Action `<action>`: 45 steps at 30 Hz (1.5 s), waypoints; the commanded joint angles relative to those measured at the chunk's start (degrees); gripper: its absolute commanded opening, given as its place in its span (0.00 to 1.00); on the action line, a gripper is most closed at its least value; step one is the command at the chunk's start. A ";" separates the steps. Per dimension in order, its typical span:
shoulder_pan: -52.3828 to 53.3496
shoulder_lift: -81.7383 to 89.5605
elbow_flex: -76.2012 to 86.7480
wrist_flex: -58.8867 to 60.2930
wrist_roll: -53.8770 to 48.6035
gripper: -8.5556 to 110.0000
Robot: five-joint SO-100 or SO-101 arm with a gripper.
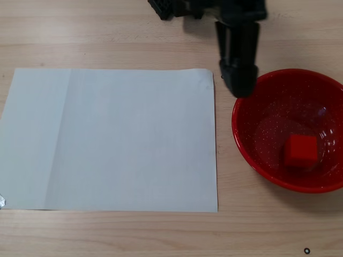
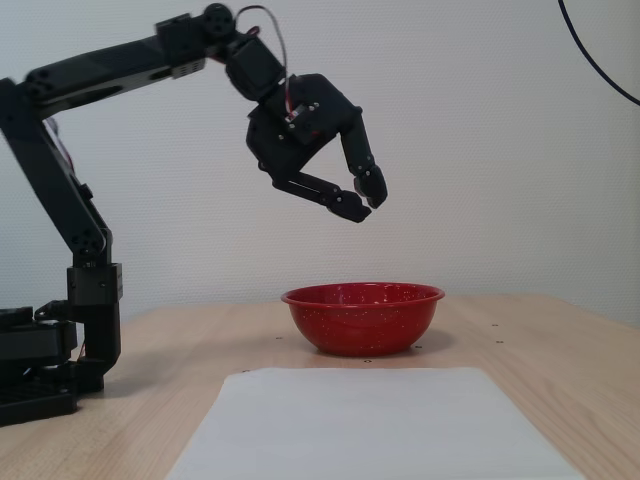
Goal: Grasp the red cube and put it in the red bowl.
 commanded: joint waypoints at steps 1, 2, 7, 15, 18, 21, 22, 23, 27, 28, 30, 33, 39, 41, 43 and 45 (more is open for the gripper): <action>-2.11 7.73 -0.44 -3.52 1.23 0.07; -2.99 8.61 0.88 -4.04 1.05 0.07; -6.50 13.89 8.88 -8.79 0.79 0.07; -9.23 23.29 21.97 -15.73 0.97 0.07; -9.49 27.42 26.81 -16.96 1.49 0.07; -9.67 30.76 31.73 -19.78 2.20 0.07; -9.67 31.90 33.57 -21.27 2.55 0.07; -9.76 32.96 35.42 -22.94 2.90 0.07; -9.67 37.09 42.89 -29.88 4.13 0.07; -9.49 38.14 44.82 -31.29 4.39 0.07; -9.40 40.34 48.87 -34.37 4.22 0.07; -9.14 43.77 55.37 -38.85 4.92 0.07; -8.70 49.83 66.71 -45.18 6.33 0.07; -8.53 51.68 70.75 -48.25 6.94 0.07; -8.35 53.88 75.85 -52.56 8.17 0.07; -7.91 56.16 79.63 -54.58 8.88 0.07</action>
